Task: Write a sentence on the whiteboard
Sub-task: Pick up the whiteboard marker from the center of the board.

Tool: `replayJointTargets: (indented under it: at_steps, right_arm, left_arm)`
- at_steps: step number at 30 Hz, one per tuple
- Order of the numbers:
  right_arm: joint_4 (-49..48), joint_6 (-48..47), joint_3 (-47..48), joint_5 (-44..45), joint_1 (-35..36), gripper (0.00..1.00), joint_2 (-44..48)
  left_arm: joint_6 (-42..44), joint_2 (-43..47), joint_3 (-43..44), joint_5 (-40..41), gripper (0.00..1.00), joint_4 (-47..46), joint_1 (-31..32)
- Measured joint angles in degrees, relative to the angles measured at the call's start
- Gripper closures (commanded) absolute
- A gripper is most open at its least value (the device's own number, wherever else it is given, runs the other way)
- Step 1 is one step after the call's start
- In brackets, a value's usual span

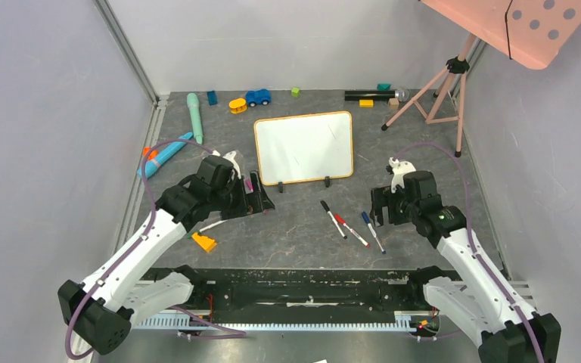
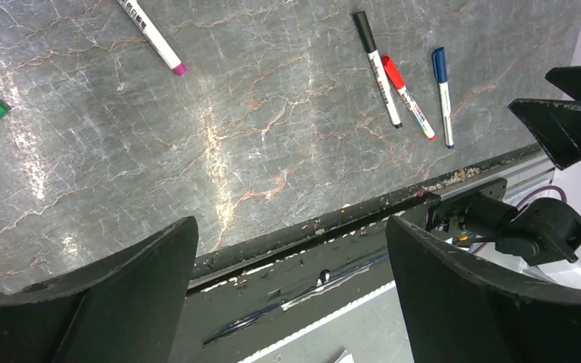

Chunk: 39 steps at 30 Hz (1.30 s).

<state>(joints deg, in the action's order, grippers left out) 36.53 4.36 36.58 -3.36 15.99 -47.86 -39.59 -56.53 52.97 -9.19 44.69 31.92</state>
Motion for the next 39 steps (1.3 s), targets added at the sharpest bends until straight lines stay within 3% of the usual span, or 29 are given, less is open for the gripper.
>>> replayJointTargets:
  at_steps: [4, 7, 18, 27, 32, 35, 36, 39]
  right_arm:
    - [-1.1, 0.2, -0.1, -0.5, 3.6, 0.22, -0.3]
    - [-3.1, 0.6, -0.6, -0.7, 7.1, 0.34, -1.9]
    - [-7.9, 3.3, -2.8, 5.3, 20.5, 0.46, -11.2]
    - [-13.5, 6.0, -7.8, 8.2, 24.0, 0.50, -14.6]
    - [-15.3, 7.2, -10.5, 9.9, 24.0, 0.69, -15.9]
    - [-18.1, 8.3, -10.5, 10.8, 24.0, 0.95, -17.3]
    - [-18.9, 8.5, -10.4, 10.7, 24.0, 1.00, -17.6]
    - [-19.6, 9.0, -10.4, 10.8, 24.0, 1.00, -17.9]
  left_arm:
    - [0.3, 0.4, 0.0, 0.3, 0.00, -0.6, 0.0]
    - [0.6, 1.4, 0.0, 0.7, 0.00, -1.5, 0.0]
    - [0.6, 2.4, 0.0, 1.1, 0.00, -3.2, 0.0]
    - [0.6, 2.7, 0.0, 1.2, 0.00, -3.3, 0.0]
    - [0.6, 2.7, 0.0, 1.2, 0.00, -3.3, 0.0]
    - [0.6, 2.8, 0.0, 1.2, 0.02, -3.3, 0.0]
    - [0.6, 2.8, 0.0, 1.1, 0.03, -3.3, 0.0]
    - [0.9, 3.0, 0.0, 0.6, 0.05, -3.4, 0.0]
